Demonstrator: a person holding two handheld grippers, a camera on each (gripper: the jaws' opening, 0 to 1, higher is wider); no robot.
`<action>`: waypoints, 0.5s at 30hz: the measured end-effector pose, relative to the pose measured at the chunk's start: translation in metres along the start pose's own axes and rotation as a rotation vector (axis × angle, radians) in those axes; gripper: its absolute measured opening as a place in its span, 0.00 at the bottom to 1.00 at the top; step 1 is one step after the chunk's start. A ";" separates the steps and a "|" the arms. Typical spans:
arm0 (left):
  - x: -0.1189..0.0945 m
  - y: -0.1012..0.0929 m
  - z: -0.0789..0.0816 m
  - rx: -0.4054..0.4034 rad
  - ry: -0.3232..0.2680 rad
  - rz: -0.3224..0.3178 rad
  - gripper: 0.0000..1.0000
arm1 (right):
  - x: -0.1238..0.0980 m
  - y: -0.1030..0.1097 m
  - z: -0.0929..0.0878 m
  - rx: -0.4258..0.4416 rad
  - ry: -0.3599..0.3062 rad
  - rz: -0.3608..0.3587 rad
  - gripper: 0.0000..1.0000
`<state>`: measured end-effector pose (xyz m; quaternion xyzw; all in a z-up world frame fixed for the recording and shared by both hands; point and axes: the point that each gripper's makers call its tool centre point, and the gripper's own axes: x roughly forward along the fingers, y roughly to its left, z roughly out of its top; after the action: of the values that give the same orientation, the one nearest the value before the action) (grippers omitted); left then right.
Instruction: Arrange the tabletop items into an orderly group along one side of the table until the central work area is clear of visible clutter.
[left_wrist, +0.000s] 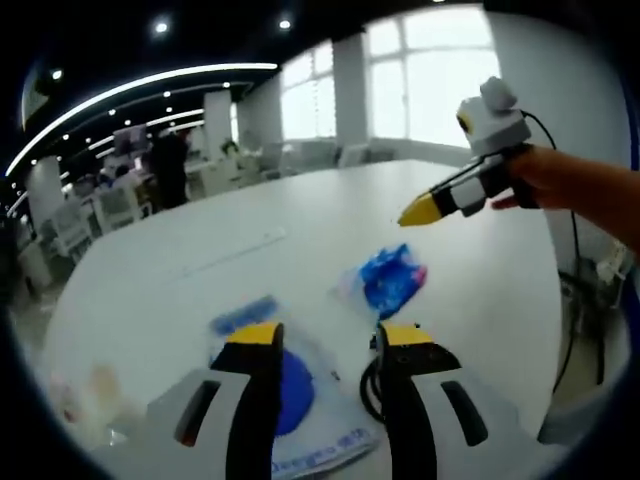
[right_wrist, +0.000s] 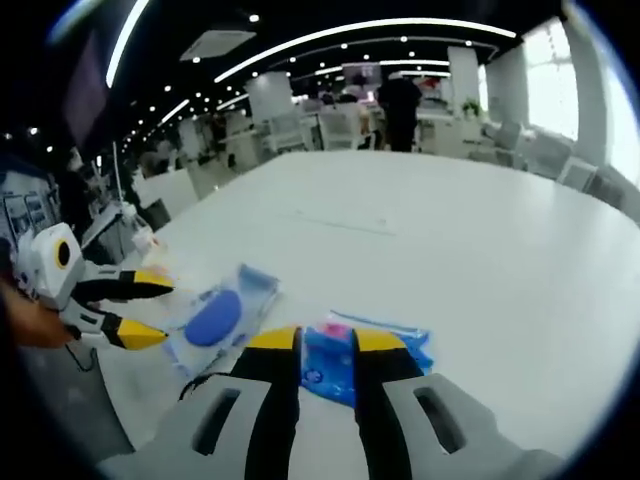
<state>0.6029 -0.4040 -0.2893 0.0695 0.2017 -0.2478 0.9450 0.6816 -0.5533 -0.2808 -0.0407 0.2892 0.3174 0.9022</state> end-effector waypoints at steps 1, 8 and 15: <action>-0.006 0.003 -0.003 -0.007 -0.003 0.008 0.36 | 0.001 0.005 0.002 -0.007 0.000 0.006 0.20; -0.037 0.020 -0.019 -0.041 0.011 0.055 0.35 | 0.015 0.036 0.009 -0.046 0.016 0.055 0.20; -0.065 0.033 -0.039 -0.115 0.024 0.106 0.37 | 0.031 0.064 0.020 -0.103 0.027 0.108 0.26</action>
<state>0.5543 -0.3377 -0.2966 0.0288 0.2231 -0.1846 0.9567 0.6729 -0.4799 -0.2737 -0.0755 0.2865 0.3796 0.8764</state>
